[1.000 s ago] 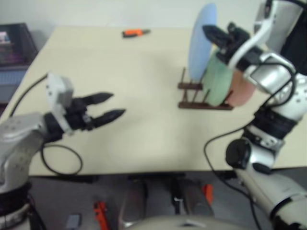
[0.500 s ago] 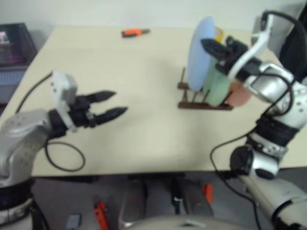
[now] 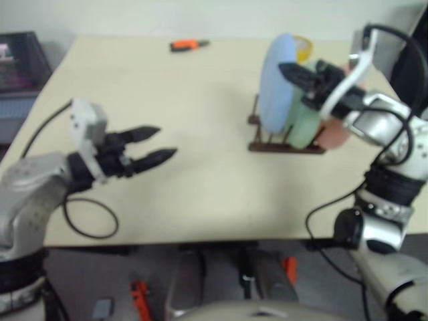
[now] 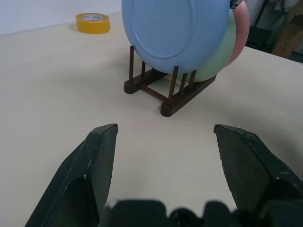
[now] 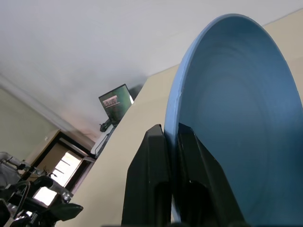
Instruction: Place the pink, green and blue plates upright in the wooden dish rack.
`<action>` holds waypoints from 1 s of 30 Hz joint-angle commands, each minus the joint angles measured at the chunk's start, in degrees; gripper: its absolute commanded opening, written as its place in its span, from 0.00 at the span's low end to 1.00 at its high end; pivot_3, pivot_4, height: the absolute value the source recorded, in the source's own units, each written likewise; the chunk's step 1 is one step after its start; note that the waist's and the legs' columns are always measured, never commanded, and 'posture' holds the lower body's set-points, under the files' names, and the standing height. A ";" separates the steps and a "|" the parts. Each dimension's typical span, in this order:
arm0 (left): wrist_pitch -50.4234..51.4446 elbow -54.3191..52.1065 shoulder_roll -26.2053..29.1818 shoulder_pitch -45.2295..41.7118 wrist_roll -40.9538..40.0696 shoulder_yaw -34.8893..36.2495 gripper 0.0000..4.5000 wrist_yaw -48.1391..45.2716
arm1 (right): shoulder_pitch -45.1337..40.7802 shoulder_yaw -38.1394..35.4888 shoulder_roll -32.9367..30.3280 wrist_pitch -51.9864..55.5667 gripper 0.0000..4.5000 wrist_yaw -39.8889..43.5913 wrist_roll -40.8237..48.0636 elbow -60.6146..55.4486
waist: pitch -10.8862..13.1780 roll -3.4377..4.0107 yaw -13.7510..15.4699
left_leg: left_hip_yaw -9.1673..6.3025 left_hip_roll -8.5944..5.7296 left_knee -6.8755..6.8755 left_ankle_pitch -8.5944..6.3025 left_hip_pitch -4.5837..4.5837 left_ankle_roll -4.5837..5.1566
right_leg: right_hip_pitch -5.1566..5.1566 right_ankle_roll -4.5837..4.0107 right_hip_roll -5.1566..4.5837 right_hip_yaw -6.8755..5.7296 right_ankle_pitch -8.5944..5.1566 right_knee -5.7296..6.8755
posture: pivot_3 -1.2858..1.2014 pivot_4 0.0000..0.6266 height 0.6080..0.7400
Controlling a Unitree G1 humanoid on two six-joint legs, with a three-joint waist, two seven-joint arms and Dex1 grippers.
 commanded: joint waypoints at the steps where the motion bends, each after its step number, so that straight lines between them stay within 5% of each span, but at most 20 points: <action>1: -0.84 -1.16 0.60 -0.53 -0.39 1.01 0.79 0.06 | -0.19 0.65 -1.84 -1.45 0.00 1.83 1.89 0.18 | 0.00 0.00 0.02 | 0.00 0.00 -0.01 0.00 0.00 0.00 | 0.00 0.00 0.00 0.00 0.00 0.00 | 0.52 0.24 1.00; 6: -0.82 -1.35 0.69 -0.46 -0.35 1.14 0.79 0.38 | -0.76 2.01 -4.44 -3.59 0.00 4.93 -1.25 1.79 | 0.00 0.00 0.02 | 0.00 0.00 -0.02 0.00 0.00 0.00 | -0.01 -0.01 0.00 0.00 -0.01 -0.03 | 0.52 0.24 1.00; 13: -0.79 -1.38 0.83 -0.50 -0.39 1.38 0.80 0.58 | -0.90 4.32 -6.87 -5.58 0.44 8.87 -4.36 2.17 | 0.00 0.00 0.06 | 0.02 -0.01 -0.20 0.00 -0.01 0.00 | -0.02 0.00 0.00 0.00 0.00 -0.21 | 0.52 0.24 1.00; 20: -0.92 -0.81 0.77 -1.39 -0.08 0.77 0.80 0.66 | -2.04 8.15 -10.94 -9.12 0.99 14.23 -13.00 1.57 | 0.00 0.00 0.10 | 0.11 0.00 -0.39 0.00 -0.21 0.00 | -0.08 0.38 0.07 -0.06 0.23 -0.56 | 0.52 0.24 1.00; 26: -0.96 -0.69 0.79 -1.47 0.10 0.66 0.80 0.41 | -4.58 10.97 -17.62 -11.05 0.99 24.80 -18.47 0.94 | 0.00 0.00 0.20 | 0.14 -0.10 -0.37 -0.01 -0.39 0.01 | -0.18 0.50 0.09 -0.03 0.30 -0.69 | 0.52 0.24 1.00; 30: -0.77 -0.16 2.29 -2.09 -0.74 2.90 0.80 -0.53 | -4.91 13.89 -29.25 -11.32 0.99 42.86 -20.48 -0.13 | 0.02 0.02 0.35 | 0.14 -0.11 -0.39 -0.01 -0.46 0.02 | -0.28 0.51 0.10 -0.03 0.29 -0.71 | 0.52 0.24 1.00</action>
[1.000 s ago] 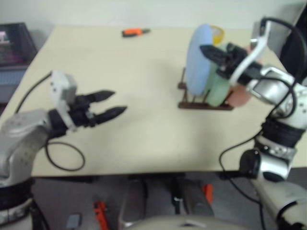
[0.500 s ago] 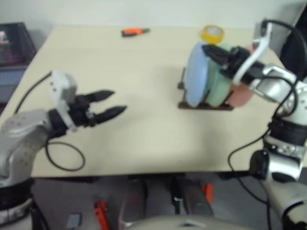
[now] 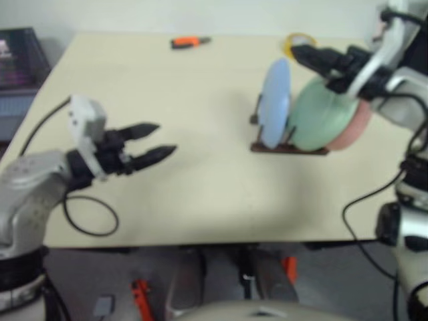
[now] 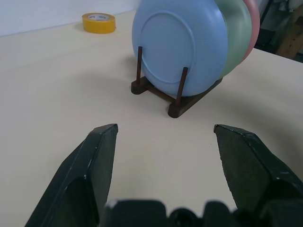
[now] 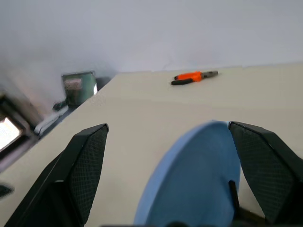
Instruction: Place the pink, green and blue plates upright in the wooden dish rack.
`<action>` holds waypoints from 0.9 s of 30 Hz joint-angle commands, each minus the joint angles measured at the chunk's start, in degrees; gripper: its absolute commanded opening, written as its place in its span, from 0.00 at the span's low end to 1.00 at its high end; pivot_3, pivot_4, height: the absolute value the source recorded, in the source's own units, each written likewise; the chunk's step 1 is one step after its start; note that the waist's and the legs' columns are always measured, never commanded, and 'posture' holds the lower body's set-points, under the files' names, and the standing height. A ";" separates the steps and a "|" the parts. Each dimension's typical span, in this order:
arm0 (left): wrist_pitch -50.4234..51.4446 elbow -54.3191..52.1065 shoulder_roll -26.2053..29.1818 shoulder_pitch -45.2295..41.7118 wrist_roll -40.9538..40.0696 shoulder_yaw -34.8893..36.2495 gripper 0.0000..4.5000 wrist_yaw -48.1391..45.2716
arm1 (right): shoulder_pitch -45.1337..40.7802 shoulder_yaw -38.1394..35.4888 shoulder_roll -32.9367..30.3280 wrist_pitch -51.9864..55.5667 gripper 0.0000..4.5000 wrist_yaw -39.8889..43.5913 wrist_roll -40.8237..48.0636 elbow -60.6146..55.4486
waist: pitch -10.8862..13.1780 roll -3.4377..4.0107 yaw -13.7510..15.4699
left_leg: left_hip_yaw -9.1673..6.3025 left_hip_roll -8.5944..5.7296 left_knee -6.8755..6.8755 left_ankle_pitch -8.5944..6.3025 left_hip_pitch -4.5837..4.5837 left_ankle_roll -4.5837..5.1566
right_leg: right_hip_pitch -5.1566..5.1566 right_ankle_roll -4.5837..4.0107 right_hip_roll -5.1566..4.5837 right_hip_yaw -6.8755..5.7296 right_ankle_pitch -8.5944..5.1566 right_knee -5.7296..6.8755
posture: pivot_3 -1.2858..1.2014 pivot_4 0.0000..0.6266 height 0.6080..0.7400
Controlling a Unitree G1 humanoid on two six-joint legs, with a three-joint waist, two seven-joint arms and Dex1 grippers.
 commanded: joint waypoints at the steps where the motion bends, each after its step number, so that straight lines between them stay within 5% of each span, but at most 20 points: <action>1: -0.84 -0.52 2.02 -0.91 -0.93 3.32 0.80 -0.81 | -1.47 0.27 -6.97 -1.89 0.99 12.80 -1.81 -2.21 | -0.01 -0.01 0.06 | 0.01 0.00 0.00 -0.01 0.00 0.01 | 0.01 -0.01 0.00 -0.03 -0.02 -0.02 | 0.52 0.24 1.00; 13: -0.35 0.99 9.04 0.16 -1.34 9.66 0.80 -4.70 | 5.36 5.31 -22.85 -19.05 0.99 44.56 -18.95 9.01 | -0.01 -0.02 0.04 | 0.08 0.00 0.03 -0.01 0.04 0.00 | 0.01 -0.21 -0.06 0.01 -0.15 -0.01 | 0.52 0.24 1.00; 22: -0.53 1.40 10.78 0.75 -0.84 10.61 0.80 -5.21 | 4.40 8.86 -21.85 -25.86 0.99 48.27 -29.93 16.93 | -0.01 -0.01 -0.09 | 0.11 0.05 0.07 -0.01 0.12 0.00 | -0.02 -0.21 -0.07 0.03 -0.14 0.05 | 0.52 0.24 1.00; 27: -0.12 0.25 9.79 1.65 -1.92 10.02 0.80 -4.88 | 10.62 3.48 -26.99 -23.21 0.99 51.42 -28.48 11.23 | 0.01 0.02 0.26 | 0.17 0.01 0.03 -0.01 0.06 -0.01 | -0.03 -0.06 -0.07 0.06 -0.05 0.05 | 0.52 0.24 1.00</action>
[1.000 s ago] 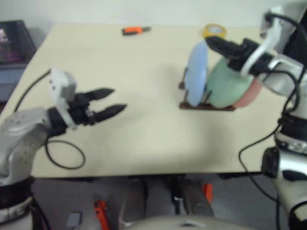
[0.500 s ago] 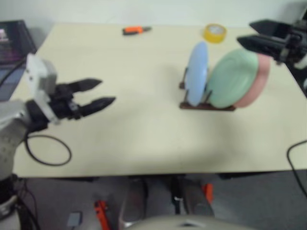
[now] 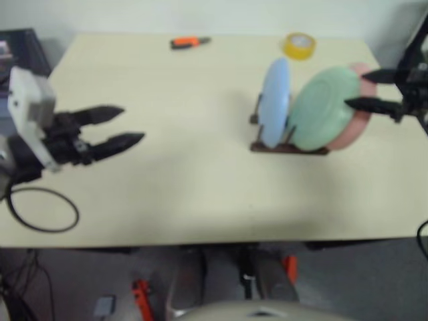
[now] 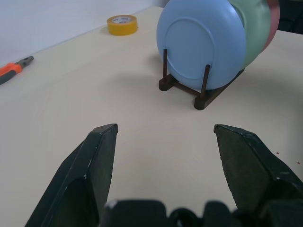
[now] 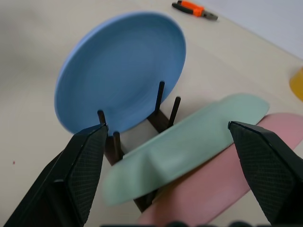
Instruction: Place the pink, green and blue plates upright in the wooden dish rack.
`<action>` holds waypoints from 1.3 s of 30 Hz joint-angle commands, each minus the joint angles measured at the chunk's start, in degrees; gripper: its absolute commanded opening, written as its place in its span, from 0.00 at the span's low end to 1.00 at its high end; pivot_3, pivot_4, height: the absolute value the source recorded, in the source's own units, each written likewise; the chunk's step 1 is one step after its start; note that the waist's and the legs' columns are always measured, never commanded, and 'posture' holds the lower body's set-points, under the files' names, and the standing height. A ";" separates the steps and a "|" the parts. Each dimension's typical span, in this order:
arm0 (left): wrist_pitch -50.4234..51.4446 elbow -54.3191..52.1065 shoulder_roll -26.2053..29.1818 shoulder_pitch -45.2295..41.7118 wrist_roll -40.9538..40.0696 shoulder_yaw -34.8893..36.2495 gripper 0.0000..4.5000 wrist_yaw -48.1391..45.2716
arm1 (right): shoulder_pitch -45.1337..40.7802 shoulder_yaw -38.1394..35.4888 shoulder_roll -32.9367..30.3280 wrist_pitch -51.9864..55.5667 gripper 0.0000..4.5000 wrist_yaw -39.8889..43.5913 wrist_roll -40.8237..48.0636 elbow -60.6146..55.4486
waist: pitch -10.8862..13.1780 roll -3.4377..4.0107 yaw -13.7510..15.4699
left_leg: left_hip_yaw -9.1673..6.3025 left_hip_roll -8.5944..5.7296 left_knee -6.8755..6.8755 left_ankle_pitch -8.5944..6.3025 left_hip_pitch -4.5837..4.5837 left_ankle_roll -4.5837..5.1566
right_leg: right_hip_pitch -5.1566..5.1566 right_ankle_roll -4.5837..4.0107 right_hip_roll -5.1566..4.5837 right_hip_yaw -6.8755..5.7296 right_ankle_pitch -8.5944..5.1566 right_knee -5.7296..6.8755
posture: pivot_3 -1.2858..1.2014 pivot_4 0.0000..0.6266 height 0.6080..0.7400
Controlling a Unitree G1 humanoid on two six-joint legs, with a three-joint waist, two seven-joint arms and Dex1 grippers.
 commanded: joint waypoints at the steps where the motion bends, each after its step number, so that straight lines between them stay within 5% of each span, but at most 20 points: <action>1: -0.20 -1.78 -0.13 0.03 -1.15 0.20 0.80 -0.34 | 3.42 -7.06 -4.40 2.60 0.99 2.29 2.76 -6.47 | 0.00 0.00 0.39 | -0.01 -0.01 0.00 -0.01 -0.01 -0.01 | 0.00 0.01 0.00 -0.03 -0.01 0.00 | 0.52 0.24 1.00; 10: -1.89 1.53 -2.79 -8.82 -0.10 -12.22 0.80 -4.28 | 17.75 -20.01 -4.02 12.60 0.99 -3.38 8.15 -21.68 | -0.02 0.03 0.67 | -0.03 0.02 0.27 -0.02 0.13 -0.04 | 0.25 -0.11 -0.04 -0.06 -0.08 0.06 | 0.52 0.24 1.00; 19: -2.73 3.99 -5.69 -13.84 2.52 -18.11 0.80 -5.68 | 24.40 -17.38 -3.37 18.00 0.99 -9.10 9.30 -30.73 | -0.02 0.03 0.17 | -0.06 -0.01 0.40 -0.02 0.29 -0.03 | 0.44 0.00 -0.03 0.02 -0.01 0.07 | 0.52 0.24 1.00; 22: -2.48 3.83 -5.81 -13.47 2.71 -18.10 0.80 -5.97 | 26.41 -17.02 -3.76 18.52 0.85 -10.02 8.57 -31.32 | -0.02 0.03 0.18 | -0.06 -0.02 0.40 -0.02 0.27 -0.03 | 0.44 0.02 -0.02 0.02 0.00 0.08 | 0.52 0.24 1.00; 33: -2.09 3.46 -6.69 -13.41 3.43 -18.58 0.80 -5.68 | 24.25 -8.73 -1.01 19.84 0.00 -16.57 6.85 -32.34 | -0.03 0.01 0.07 | -0.11 0.01 0.66 -0.02 0.27 -0.02 | 0.50 0.01 -0.02 0.01 0.00 0.17 | 0.52 0.24 1.00; 39: -1.78 2.38 -6.77 -12.60 3.15 -18.25 0.80 -5.15 | 20.76 -3.62 2.14 22.04 0.00 -21.87 4.20 -31.06 | -0.03 0.01 0.09 | -0.11 -0.04 0.78 -0.02 0.23 -0.02 | 0.51 0.02 -0.02 0.01 0.01 0.25 | 0.52 0.24 1.00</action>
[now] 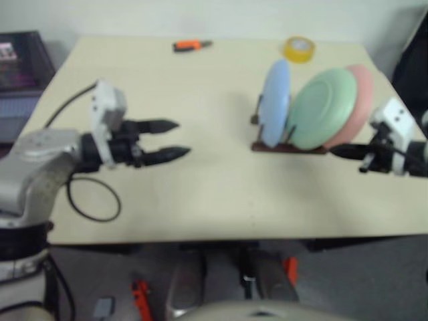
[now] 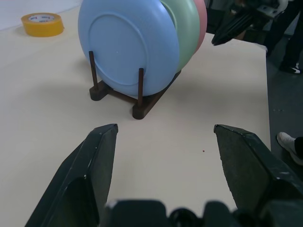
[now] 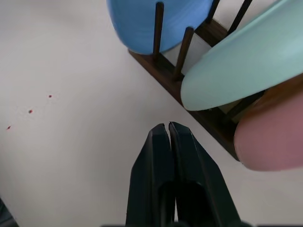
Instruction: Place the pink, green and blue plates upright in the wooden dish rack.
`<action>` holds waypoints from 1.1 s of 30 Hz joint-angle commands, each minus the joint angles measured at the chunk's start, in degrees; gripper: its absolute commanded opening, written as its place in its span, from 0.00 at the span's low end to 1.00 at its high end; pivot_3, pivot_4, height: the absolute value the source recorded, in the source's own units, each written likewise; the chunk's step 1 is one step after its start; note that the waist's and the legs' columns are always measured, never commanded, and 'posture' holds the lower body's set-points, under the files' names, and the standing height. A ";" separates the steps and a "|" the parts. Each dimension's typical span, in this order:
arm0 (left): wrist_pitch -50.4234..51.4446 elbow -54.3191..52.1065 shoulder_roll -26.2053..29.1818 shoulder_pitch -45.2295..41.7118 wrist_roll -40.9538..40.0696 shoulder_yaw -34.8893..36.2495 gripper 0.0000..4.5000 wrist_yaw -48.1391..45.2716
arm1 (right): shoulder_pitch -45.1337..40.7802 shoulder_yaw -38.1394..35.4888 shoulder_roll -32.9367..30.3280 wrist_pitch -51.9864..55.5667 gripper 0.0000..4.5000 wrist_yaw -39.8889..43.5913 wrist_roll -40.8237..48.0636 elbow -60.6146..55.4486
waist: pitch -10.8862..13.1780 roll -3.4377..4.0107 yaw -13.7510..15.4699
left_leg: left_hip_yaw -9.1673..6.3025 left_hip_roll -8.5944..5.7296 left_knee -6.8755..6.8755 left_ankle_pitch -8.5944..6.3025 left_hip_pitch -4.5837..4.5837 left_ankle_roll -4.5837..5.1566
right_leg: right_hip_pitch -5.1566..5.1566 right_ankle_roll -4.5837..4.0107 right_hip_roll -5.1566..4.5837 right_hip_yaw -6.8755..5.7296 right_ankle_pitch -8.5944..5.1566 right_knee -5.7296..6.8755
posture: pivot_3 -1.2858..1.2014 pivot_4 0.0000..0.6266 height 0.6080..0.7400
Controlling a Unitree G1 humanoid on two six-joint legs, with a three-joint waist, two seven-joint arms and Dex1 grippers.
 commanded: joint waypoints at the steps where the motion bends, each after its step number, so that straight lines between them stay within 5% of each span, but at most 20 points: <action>1: -0.37 -2.26 0.20 0.08 -0.44 1.29 0.80 0.09 | -2.30 0.62 0.59 1.03 0.00 -2.60 -1.95 0.43 | 0.00 0.00 0.01 | 0.00 -0.01 0.00 0.00 -0.01 0.00 | 0.00 0.00 0.00 0.00 0.00 0.00 | 0.52 0.24 1.00; 33: -0.51 -4.00 0.08 2.06 -0.95 2.58 0.80 2.05 | -16.22 5.72 9.65 -2.29 0.00 -5.46 -8.24 5.62 | 0.00 -0.01 -0.08 | -0.02 -0.01 0.15 0.01 0.09 0.01 | -0.08 -0.15 0.05 0.00 -0.10 0.55 | 0.52 0.24 1.00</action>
